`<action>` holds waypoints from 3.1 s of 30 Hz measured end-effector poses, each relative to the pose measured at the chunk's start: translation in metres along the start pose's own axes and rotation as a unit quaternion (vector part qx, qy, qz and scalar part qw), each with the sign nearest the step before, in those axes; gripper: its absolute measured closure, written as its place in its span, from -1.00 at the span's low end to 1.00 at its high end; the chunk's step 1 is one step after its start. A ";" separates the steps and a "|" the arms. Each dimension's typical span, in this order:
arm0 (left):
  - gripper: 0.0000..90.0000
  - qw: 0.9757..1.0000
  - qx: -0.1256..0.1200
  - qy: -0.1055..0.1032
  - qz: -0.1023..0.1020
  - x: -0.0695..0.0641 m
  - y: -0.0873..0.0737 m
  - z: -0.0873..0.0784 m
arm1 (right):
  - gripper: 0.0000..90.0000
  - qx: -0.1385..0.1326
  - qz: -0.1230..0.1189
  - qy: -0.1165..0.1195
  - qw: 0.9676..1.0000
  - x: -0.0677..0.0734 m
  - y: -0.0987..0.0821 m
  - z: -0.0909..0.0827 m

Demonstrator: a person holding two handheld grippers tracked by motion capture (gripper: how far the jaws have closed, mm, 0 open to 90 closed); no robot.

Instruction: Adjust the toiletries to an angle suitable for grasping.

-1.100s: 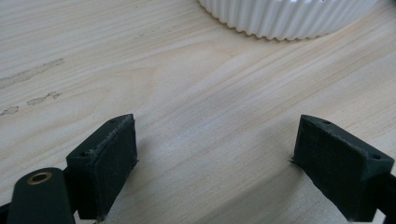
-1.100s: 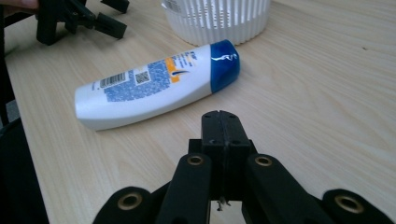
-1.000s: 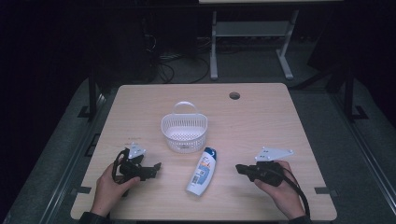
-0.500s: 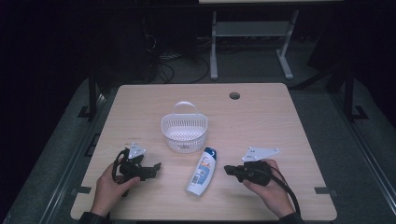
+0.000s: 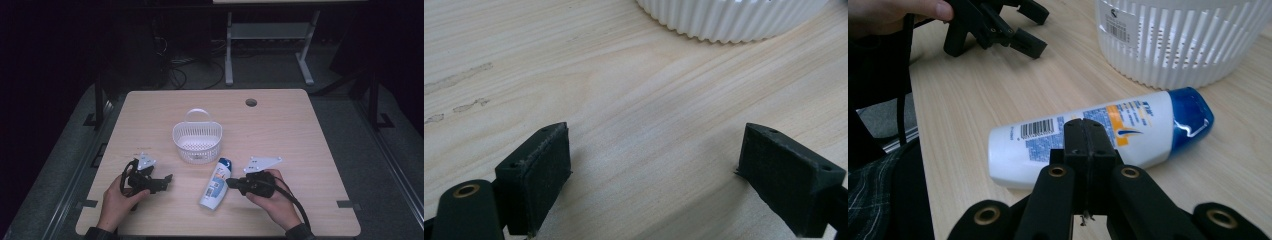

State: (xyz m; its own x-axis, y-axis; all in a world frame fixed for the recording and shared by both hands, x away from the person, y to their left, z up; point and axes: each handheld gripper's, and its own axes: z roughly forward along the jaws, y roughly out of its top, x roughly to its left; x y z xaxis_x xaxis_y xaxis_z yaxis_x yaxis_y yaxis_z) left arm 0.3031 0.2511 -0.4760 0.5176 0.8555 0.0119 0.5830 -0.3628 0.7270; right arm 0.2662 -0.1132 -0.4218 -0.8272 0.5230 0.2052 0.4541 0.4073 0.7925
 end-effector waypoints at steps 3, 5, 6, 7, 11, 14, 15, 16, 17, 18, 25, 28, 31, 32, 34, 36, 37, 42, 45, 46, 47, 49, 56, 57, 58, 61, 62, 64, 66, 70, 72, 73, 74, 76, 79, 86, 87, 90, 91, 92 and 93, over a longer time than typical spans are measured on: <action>-0.72 1.000 0.000 0.000 0.000 0.000 0.000 0.000 | 1.00 0.002 -0.001 0.005 1.000 0.002 0.003 0.005; -0.72 1.000 0.000 0.000 0.001 0.000 0.000 0.000 | 1.00 0.002 -0.005 0.008 1.000 0.004 0.004 0.009; -0.72 1.000 0.000 0.000 0.000 0.000 0.000 0.000 | 1.00 0.003 -0.004 0.009 1.000 0.004 0.005 0.010; -0.72 1.000 0.000 0.000 0.000 0.000 0.000 0.000 | 1.00 0.004 -0.005 0.010 1.000 0.005 0.005 0.013; -0.72 1.000 0.000 0.000 0.000 0.000 0.000 0.000 | 1.00 0.008 -0.008 0.014 1.000 0.007 0.007 0.019; -0.72 1.000 0.000 0.000 0.000 0.000 0.000 0.000 | 1.00 0.012 -0.009 0.017 1.000 0.008 0.008 0.025; -0.72 1.000 0.000 0.000 0.000 0.000 0.000 0.000 | 1.00 0.012 -0.011 0.018 1.000 0.008 0.009 0.027; -0.72 1.000 0.000 0.000 0.000 0.000 0.000 0.000 | 1.00 0.012 -0.009 0.019 1.000 0.009 0.009 0.028; -0.72 1.000 0.000 0.000 0.000 0.000 0.000 0.000 | 1.00 0.013 -0.010 0.021 1.000 0.009 0.010 0.031; -0.72 1.000 0.000 0.000 0.000 0.000 0.000 0.000 | 1.00 0.013 -0.012 0.023 1.000 0.010 0.011 0.033; -0.72 1.000 0.000 0.000 0.000 0.000 0.000 0.000 | 1.00 0.024 -0.015 0.028 0.999 0.014 0.013 0.049; -0.72 1.000 0.000 0.000 0.000 0.000 0.000 0.000 | 1.00 0.028 -0.016 0.030 0.999 0.015 0.013 0.056; -0.72 1.000 0.000 -0.001 0.001 0.000 0.000 0.000 | 1.00 0.033 -0.017 0.032 0.999 0.016 0.014 0.062; -0.72 1.000 0.001 -0.001 0.001 0.000 0.000 0.000 | 1.00 0.035 -0.019 0.033 0.999 0.017 0.014 0.065; -0.72 1.000 0.001 -0.001 0.002 0.000 0.000 0.000 | 1.00 0.041 -0.020 0.033 0.998 0.019 0.014 0.071; -0.72 1.000 0.001 0.000 0.002 0.000 0.000 0.000 | 1.00 0.042 -0.021 0.033 0.998 0.019 0.014 0.074; -0.72 1.000 0.002 0.000 0.002 0.000 0.000 0.000 | 1.00 0.042 -0.020 0.034 0.998 0.020 0.014 0.075; -0.72 1.000 0.001 -0.001 0.002 0.000 0.000 0.000 | 1.00 0.045 -0.022 0.034 0.998 0.021 0.015 0.081; -0.72 1.000 0.002 -0.001 0.002 0.000 0.000 0.000 | 1.00 0.047 -0.023 0.034 0.998 0.022 0.015 0.084; -0.72 1.000 0.001 -0.001 0.002 0.000 0.000 0.000 | 1.00 0.049 -0.025 0.033 0.998 0.023 0.015 0.086; -0.72 1.000 0.001 -0.001 0.002 0.000 0.000 0.000 | 1.00 0.049 -0.025 0.033 0.998 0.023 0.015 0.086; -0.72 1.000 0.001 -0.001 0.002 0.000 0.000 0.000 | 1.00 0.051 -0.023 0.033 0.998 0.024 0.015 0.086; -0.72 1.000 0.000 0.000 0.000 0.000 0.000 0.000 | 1.00 0.055 -0.027 0.033 0.998 0.024 0.014 0.087; -0.72 1.000 0.000 0.000 0.000 0.000 0.000 0.000 | 1.00 0.056 -0.028 0.033 0.997 0.024 0.014 0.087; -0.72 1.000 0.000 0.000 0.000 0.000 0.000 0.000 | 1.00 0.057 -0.029 0.032 0.997 0.025 0.014 0.086; -0.72 1.000 0.000 0.000 0.000 0.000 0.000 0.000 | 1.00 0.057 -0.029 0.031 0.997 0.025 0.014 0.085; -0.72 1.000 0.000 0.000 0.000 0.000 0.000 0.000 | 1.00 0.057 -0.029 0.031 0.997 0.025 0.014 0.084; -0.72 1.000 0.000 0.000 0.000 0.000 0.000 0.000 | 1.00 0.058 -0.030 0.031 0.997 0.025 0.013 0.083; -0.72 1.000 0.000 0.000 0.000 0.000 0.000 0.000 | 1.00 0.059 -0.028 0.030 0.997 0.025 0.013 0.082; -0.72 1.000 0.000 0.000 0.000 0.000 0.000 0.000 | 1.00 0.060 -0.028 0.028 0.997 0.025 0.011 0.079; -0.72 1.000 0.000 0.000 0.000 0.000 0.000 0.000 | 1.00 0.058 -0.028 0.028 0.998 0.024 0.010 0.078; -0.72 1.000 0.000 0.000 0.000 0.000 0.000 0.000 | 1.00 0.059 -0.028 0.027 0.997 0.024 0.010 0.077; -0.72 1.000 0.000 0.000 0.000 0.000 0.000 0.000 | 1.00 0.059 -0.027 0.027 0.998 0.024 0.009 0.076; -0.72 1.000 0.000 0.000 0.000 0.000 0.000 0.000 | 1.00 0.059 -0.026 0.026 0.998 0.023 0.008 0.075; -0.72 1.000 0.000 0.000 0.000 0.000 0.000 0.000 | 1.00 0.059 -0.025 0.024 0.998 0.023 0.006 0.072; -0.72 1.000 0.000 0.000 0.000 0.000 0.000 0.000 | 1.00 0.059 -0.022 0.020 0.998 0.021 0.003 0.065; -0.72 1.000 0.000 0.000 0.000 0.000 0.000 0.000 | 1.00 0.059 -0.021 0.021 0.998 0.021 0.002 0.064; -0.72 1.000 0.000 0.000 0.000 0.000 0.000 0.000 | 1.00 0.060 -0.021 0.019 0.998 0.020 0.000 0.061; -0.72 1.000 0.000 0.000 0.000 0.000 0.000 0.000 | 1.00 0.061 -0.018 0.017 0.998 0.020 -0.001 0.060; -0.72 1.000 0.000 0.000 0.000 0.000 0.000 0.000 | 1.00 0.060 -0.019 0.017 0.998 0.020 -0.001 0.059; -0.72 1.000 0.000 0.000 0.000 0.000 0.000 0.000 | 1.00 0.061 -0.018 0.015 0.998 0.020 -0.002 0.058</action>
State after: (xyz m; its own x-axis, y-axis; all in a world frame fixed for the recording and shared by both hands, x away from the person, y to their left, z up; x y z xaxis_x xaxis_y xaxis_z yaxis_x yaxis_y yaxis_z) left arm 0.3028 0.2511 -0.4760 0.5183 0.8551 0.0122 0.5825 -0.3634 0.7271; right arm 0.2675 -0.0606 -0.4527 -0.8520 0.4852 0.1968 0.4600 0.5141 0.7239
